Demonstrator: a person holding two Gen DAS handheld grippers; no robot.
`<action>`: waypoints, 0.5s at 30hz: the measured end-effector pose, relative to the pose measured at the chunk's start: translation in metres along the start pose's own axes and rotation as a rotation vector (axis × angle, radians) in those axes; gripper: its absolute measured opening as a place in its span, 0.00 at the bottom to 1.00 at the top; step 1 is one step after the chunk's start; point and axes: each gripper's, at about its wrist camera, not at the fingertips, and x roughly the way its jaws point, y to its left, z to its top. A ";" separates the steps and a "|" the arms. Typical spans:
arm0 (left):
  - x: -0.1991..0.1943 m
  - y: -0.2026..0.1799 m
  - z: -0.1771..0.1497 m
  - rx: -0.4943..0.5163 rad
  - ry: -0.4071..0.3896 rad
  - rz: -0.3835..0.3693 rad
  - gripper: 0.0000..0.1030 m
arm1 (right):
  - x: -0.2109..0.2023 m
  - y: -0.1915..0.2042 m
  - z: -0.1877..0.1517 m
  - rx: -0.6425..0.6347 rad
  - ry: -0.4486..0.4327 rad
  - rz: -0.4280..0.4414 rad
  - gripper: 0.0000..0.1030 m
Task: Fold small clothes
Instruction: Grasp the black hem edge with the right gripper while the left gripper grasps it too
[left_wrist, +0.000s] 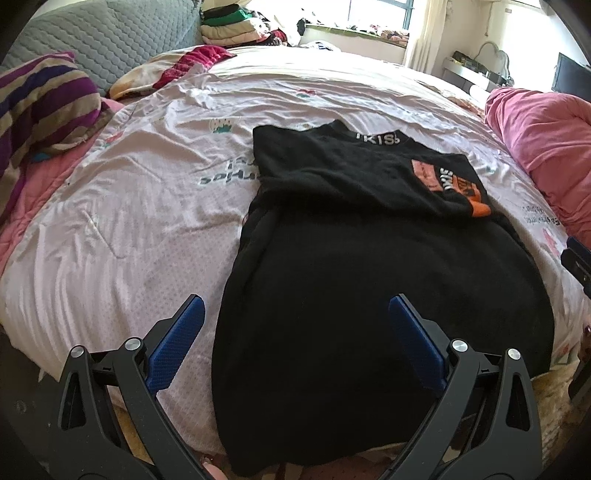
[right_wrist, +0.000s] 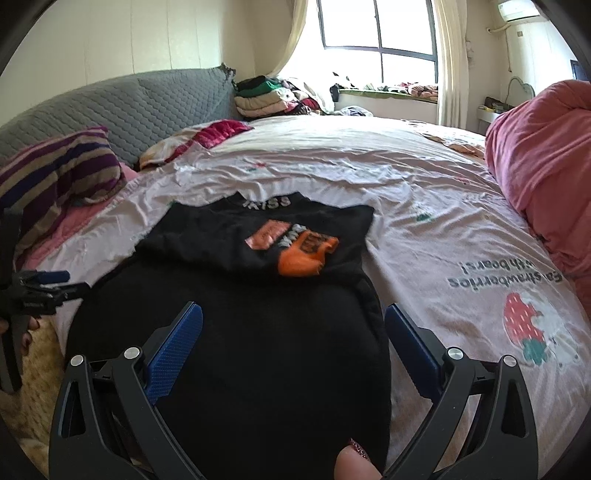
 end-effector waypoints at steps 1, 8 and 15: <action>0.000 0.003 -0.003 -0.010 -0.002 0.003 0.91 | 0.000 -0.001 -0.004 0.000 0.006 -0.007 0.95; 0.002 0.018 -0.020 -0.043 0.022 -0.005 0.91 | 0.003 -0.005 -0.036 0.025 0.070 -0.039 0.95; 0.001 0.031 -0.033 -0.072 0.043 -0.038 0.89 | 0.005 -0.003 -0.056 0.024 0.099 -0.055 0.95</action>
